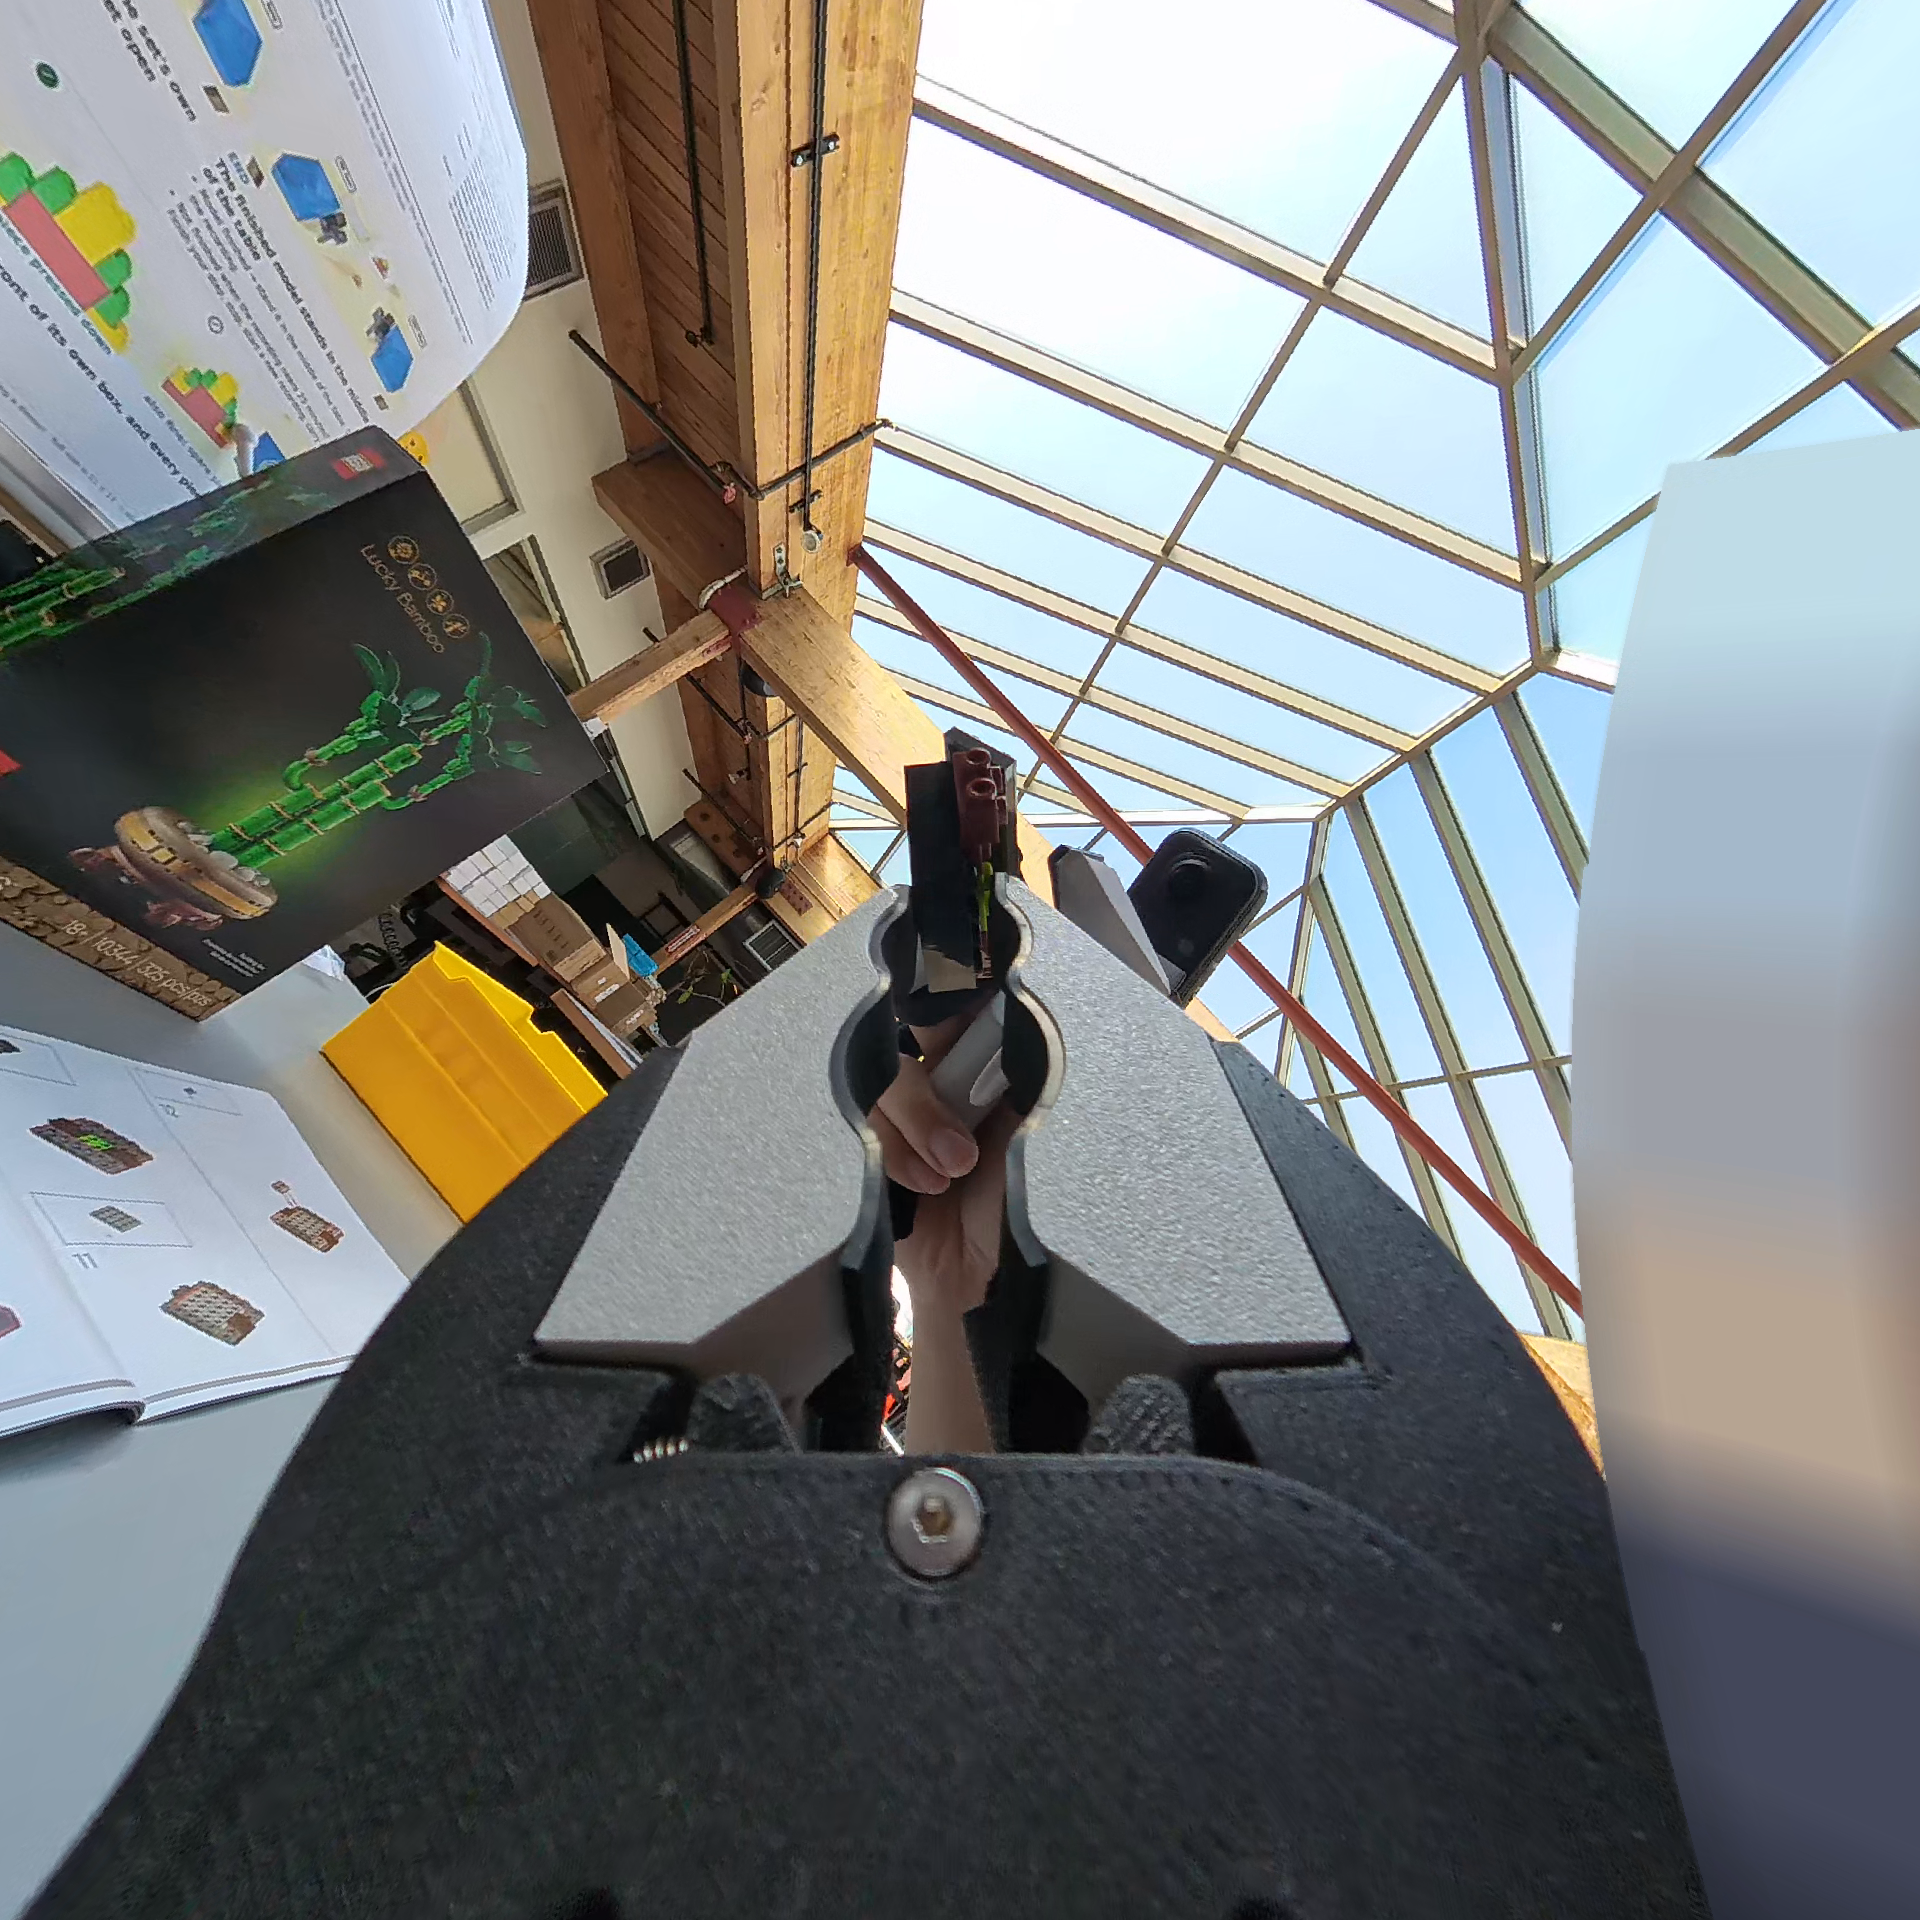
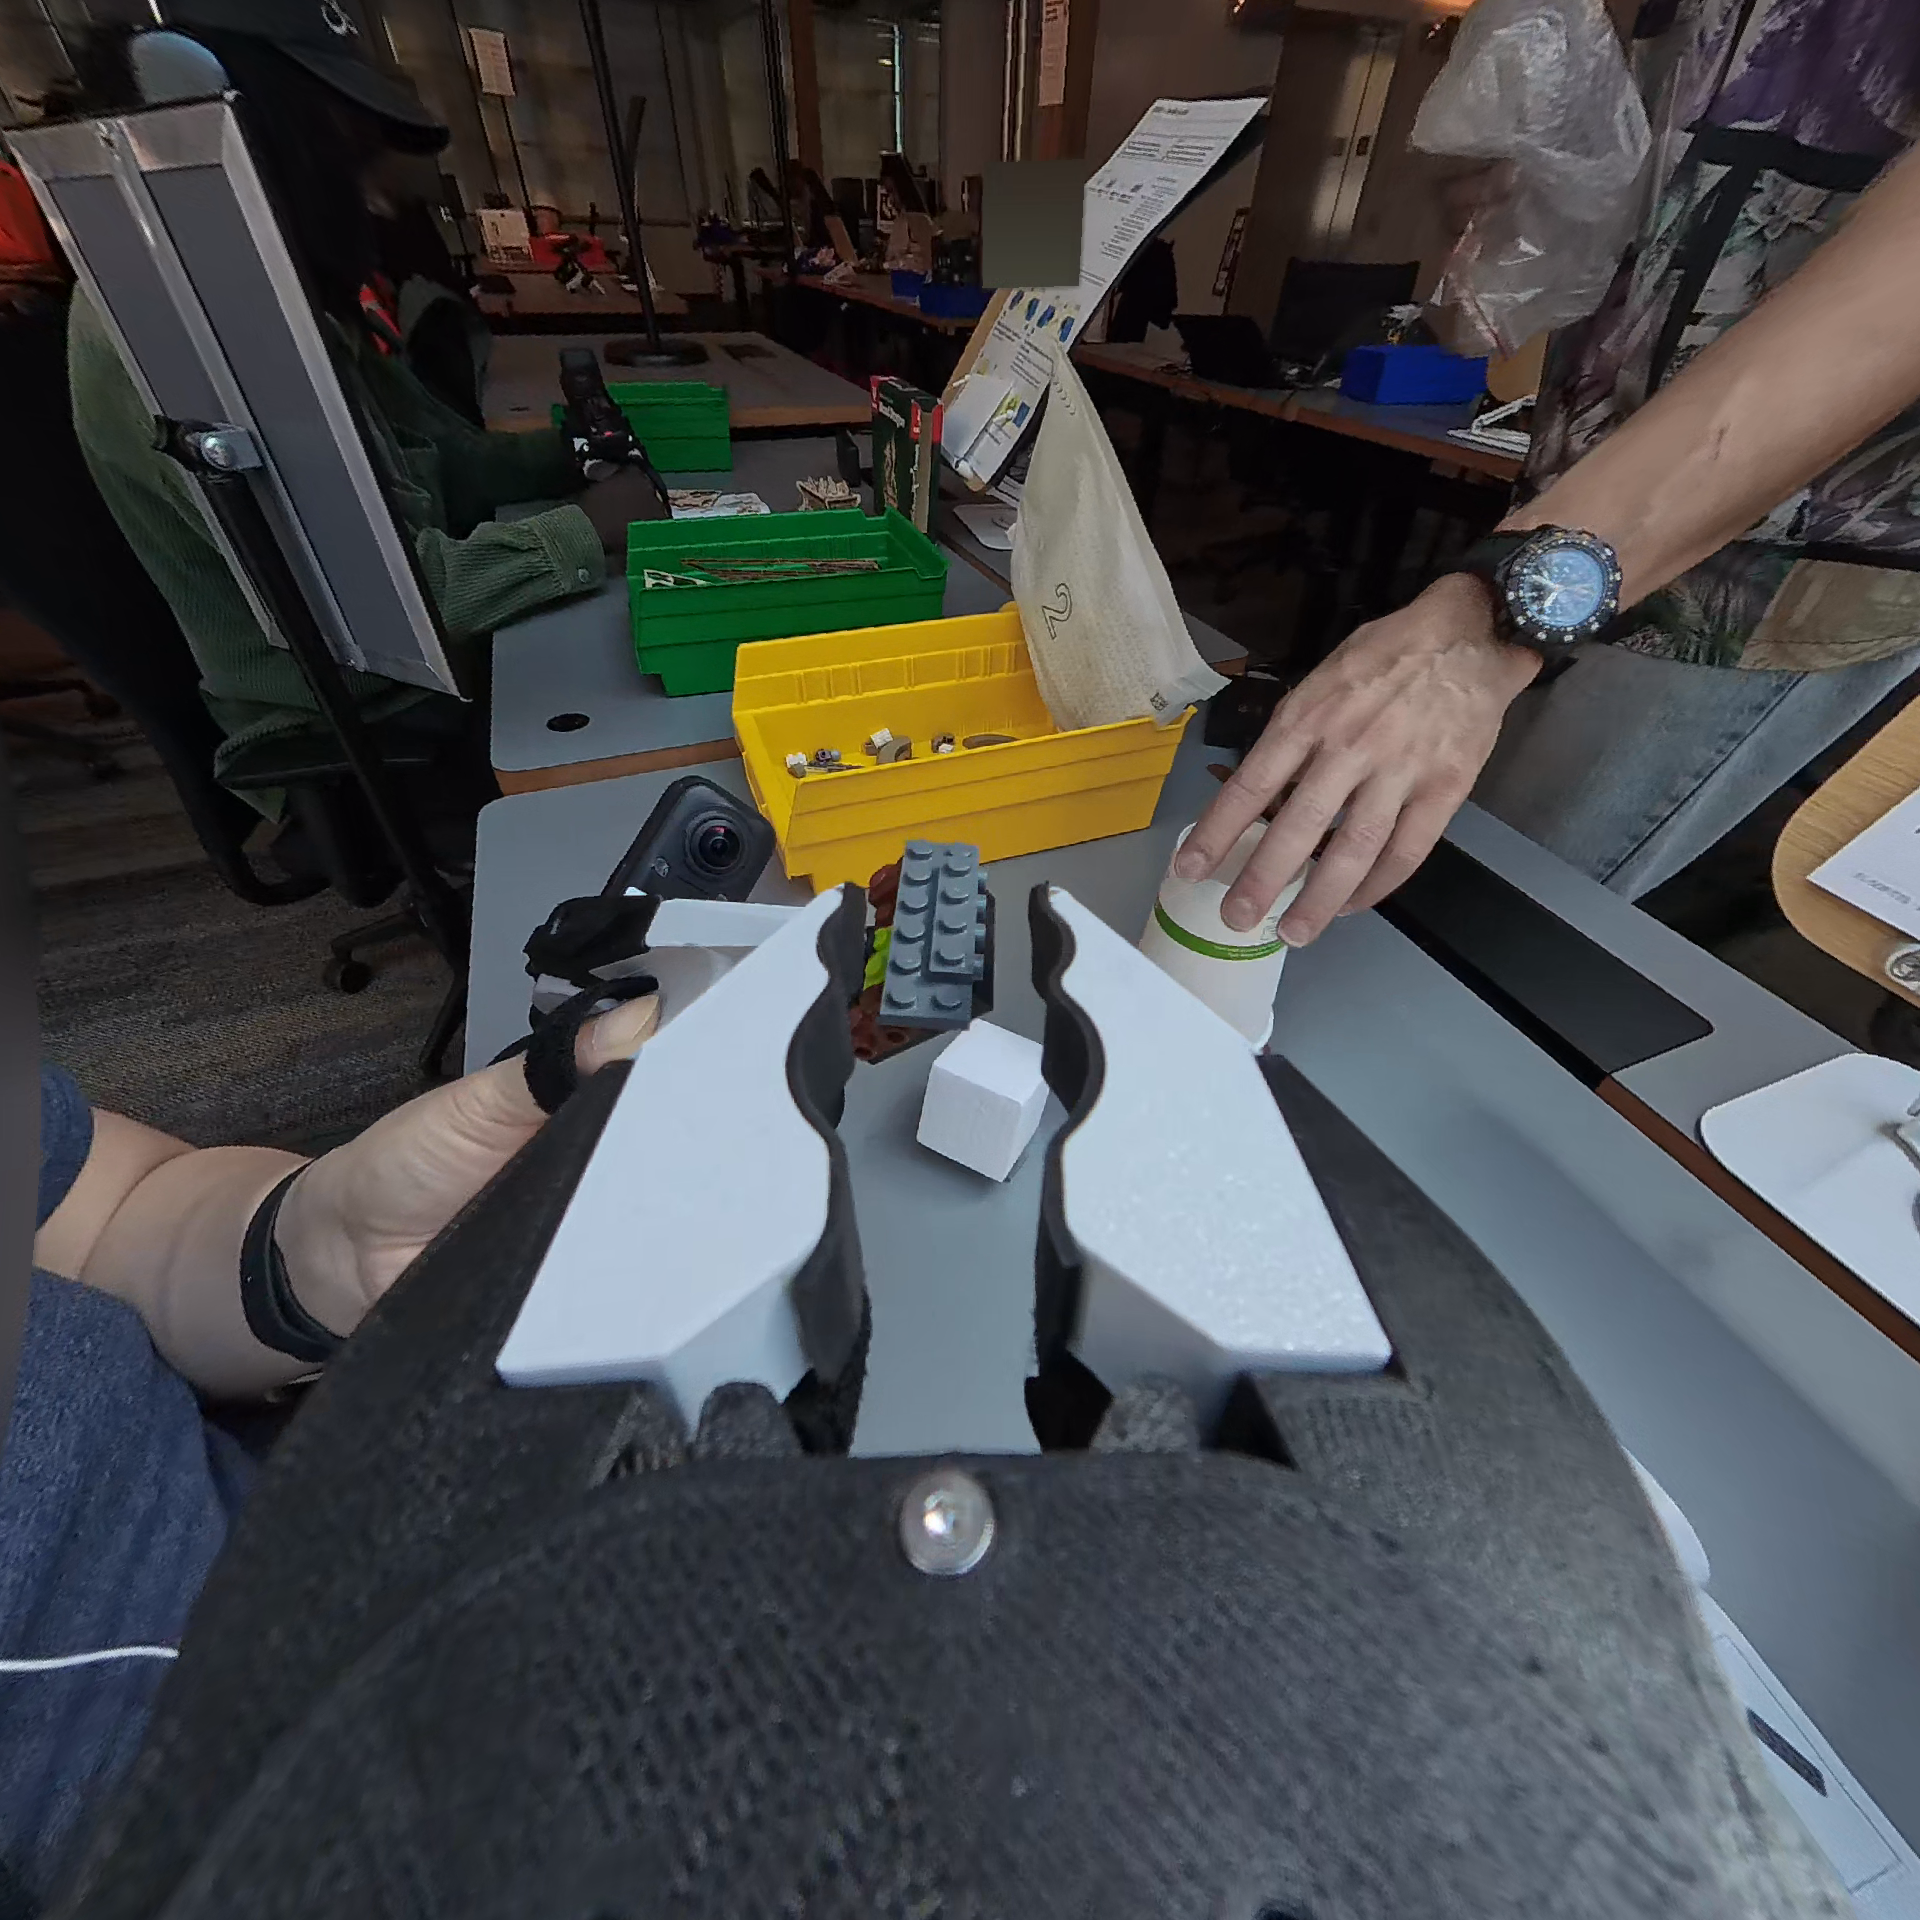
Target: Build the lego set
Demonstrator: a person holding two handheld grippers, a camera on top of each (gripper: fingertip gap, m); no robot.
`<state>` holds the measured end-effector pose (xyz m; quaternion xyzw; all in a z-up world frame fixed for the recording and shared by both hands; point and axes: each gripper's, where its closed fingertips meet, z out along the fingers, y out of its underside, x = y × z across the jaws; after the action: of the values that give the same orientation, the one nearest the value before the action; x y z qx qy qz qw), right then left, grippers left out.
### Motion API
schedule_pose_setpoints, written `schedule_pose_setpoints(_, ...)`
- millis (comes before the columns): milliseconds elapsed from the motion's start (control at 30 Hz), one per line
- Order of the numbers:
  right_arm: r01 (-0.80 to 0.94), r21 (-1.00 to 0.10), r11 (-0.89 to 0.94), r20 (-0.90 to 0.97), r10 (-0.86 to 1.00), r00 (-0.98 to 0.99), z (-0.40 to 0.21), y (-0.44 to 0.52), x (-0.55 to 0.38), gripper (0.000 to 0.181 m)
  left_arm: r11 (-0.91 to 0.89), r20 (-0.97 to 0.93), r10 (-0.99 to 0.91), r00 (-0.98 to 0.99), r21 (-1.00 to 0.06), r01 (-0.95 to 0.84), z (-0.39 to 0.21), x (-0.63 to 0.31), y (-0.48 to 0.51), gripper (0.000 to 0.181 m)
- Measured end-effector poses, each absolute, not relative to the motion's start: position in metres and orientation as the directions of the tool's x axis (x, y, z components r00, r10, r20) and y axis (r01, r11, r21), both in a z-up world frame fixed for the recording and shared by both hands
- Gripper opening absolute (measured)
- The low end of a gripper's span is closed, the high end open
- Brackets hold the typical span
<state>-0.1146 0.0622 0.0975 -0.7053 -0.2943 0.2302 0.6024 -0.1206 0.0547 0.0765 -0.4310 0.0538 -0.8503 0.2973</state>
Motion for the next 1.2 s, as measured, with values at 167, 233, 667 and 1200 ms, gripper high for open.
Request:
schedule_pose_setpoints(167, 0.157, -0.983, -0.100, 0.049, 0.674, 0.737, 0.0973, 0.0624, -0.1126, 0.026, -0.819, 0.699, -0.551, -0.456, -0.348, 0.457, 0.0777, -0.1199, 0.0529, 0.010)
schedule_pose_setpoints(233, 0.155, -0.981, -0.114, 0.038, 0.675, 0.737, 0.0959, 0.0620, -0.1123, 0.026, -0.818, 0.697, -0.553, -0.456, -0.349, 0.458, 0.0783, -0.1202, 0.0526, 0.010)
schedule_pose_setpoints(667, 0.209, -0.976, -0.060, 0.119, 0.656, 0.745, 0.1021, 0.0597, -0.1116, 0.017, -0.818, 0.697, -0.552, -0.458, -0.347, 0.458, 0.0797, -0.1198, 0.0512, 0.010)
schedule_pose_setpoints(1200, 0.473, -0.881, -0.011, 0.384, 0.567, 0.729, 0.1005, 0.0609, -0.1158, 0.018, -0.803, 0.678, -0.574, -0.460, -0.355, 0.479, 0.0843, -0.1222, 0.0491, 0.009)
